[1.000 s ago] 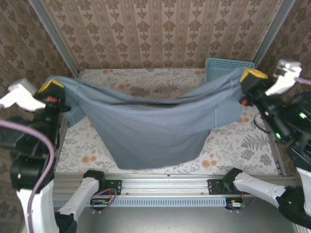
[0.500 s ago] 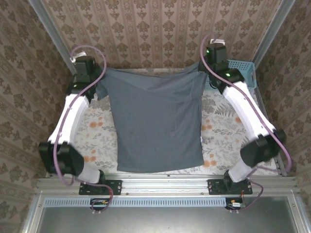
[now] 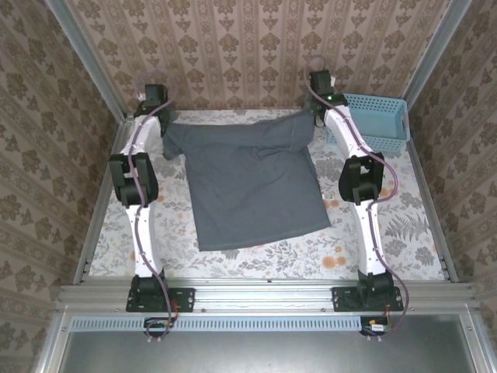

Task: Fold the inside-out t-shirt

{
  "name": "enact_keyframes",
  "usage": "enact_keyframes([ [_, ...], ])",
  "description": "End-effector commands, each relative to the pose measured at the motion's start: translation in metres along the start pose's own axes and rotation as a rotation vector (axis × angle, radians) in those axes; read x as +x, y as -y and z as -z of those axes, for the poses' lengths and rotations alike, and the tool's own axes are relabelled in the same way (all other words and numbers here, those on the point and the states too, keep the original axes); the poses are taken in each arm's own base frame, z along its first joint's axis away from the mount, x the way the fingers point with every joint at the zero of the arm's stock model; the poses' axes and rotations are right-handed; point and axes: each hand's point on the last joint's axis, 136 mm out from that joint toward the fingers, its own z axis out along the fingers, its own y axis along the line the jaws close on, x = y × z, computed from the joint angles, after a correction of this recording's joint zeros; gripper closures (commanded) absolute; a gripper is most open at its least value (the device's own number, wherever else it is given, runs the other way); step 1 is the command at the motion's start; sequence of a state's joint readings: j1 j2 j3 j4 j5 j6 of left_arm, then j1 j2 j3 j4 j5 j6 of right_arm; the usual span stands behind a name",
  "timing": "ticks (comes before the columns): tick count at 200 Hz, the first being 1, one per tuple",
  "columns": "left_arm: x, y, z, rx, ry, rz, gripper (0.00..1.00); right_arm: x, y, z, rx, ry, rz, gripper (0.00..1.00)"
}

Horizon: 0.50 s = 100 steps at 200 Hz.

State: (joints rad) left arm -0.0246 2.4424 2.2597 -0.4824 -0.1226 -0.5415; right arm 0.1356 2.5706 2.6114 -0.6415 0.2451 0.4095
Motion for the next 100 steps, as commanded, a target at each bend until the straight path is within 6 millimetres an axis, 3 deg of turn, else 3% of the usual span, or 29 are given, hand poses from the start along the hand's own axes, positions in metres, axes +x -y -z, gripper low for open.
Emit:
enact_keyframes([
  [1, -0.013, -0.002, 0.019, -0.018, -0.048, -0.006, 0.42, -0.02, 0.004, 0.018, -0.016, 0.003, -0.014, 0.32],
  [21, -0.017, -0.011, 0.042, -0.065, -0.07, -0.016, 0.29, -0.019, 0.005, 0.035, -0.031, -0.033, 0.01, 0.26],
  [43, -0.004, -0.006, 0.077, -0.052, -0.092, -0.017, 0.22, 0.001, -0.001, 0.057, -0.064, -0.105, 0.051, 0.25],
  [66, 0.028, 0.002, 0.114, -0.002, -0.114, -0.002, 0.17, 0.025, -0.007, 0.091, -0.114, -0.135, 0.067, 0.24],
  [100, 0.094, 0.001, 0.158, 0.04, -0.17, 0.017, 0.12, 0.082, -0.001, 0.137, -0.171, -0.222, 0.014, 0.24],
])
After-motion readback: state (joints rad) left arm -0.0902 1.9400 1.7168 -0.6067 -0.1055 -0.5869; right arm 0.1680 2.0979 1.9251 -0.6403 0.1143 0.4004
